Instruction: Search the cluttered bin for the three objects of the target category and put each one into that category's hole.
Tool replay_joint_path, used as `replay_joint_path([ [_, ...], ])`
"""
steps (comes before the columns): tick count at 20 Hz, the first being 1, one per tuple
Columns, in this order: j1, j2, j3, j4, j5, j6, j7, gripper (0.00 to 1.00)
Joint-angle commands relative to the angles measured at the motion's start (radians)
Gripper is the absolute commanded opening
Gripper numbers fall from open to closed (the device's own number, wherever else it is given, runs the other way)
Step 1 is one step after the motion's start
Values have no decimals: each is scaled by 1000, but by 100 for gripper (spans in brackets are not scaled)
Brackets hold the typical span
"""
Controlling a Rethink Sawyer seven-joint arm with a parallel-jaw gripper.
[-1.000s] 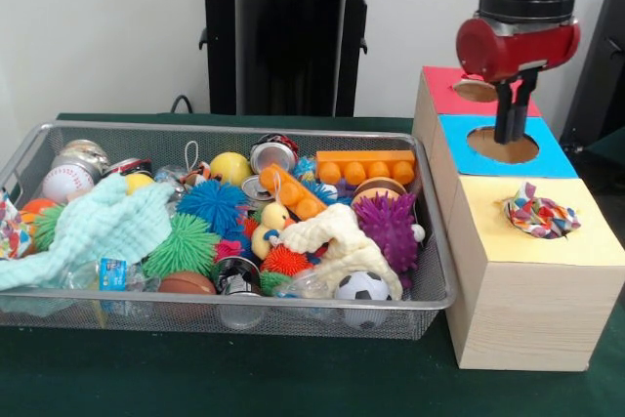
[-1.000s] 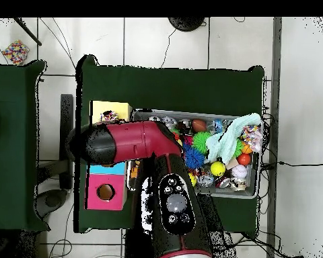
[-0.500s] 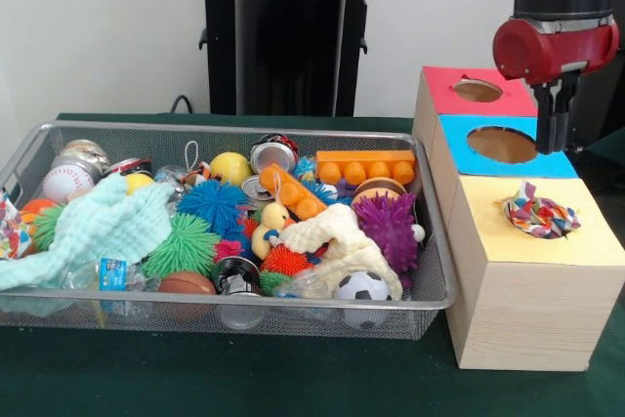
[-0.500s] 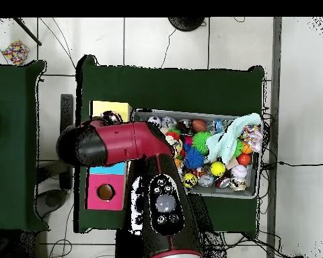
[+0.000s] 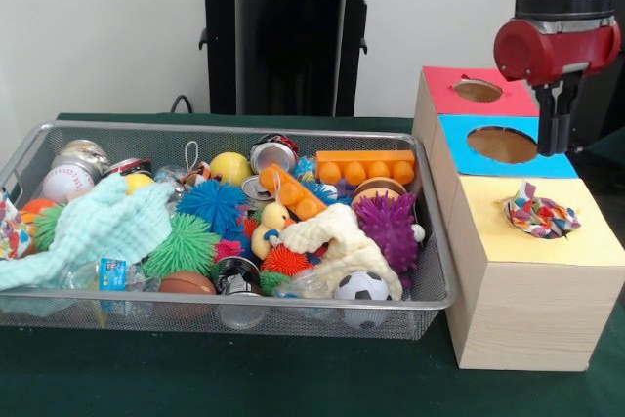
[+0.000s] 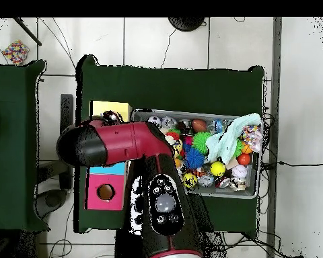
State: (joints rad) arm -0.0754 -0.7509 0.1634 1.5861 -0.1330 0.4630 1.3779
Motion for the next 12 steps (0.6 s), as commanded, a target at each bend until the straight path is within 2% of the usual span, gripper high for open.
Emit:
replay_joint_path([
  [1, 17, 41, -30, -25, -25, 121, 124, 0],
  [12, 45, 102, -62, -37, -29, 84, 137, 0],
])
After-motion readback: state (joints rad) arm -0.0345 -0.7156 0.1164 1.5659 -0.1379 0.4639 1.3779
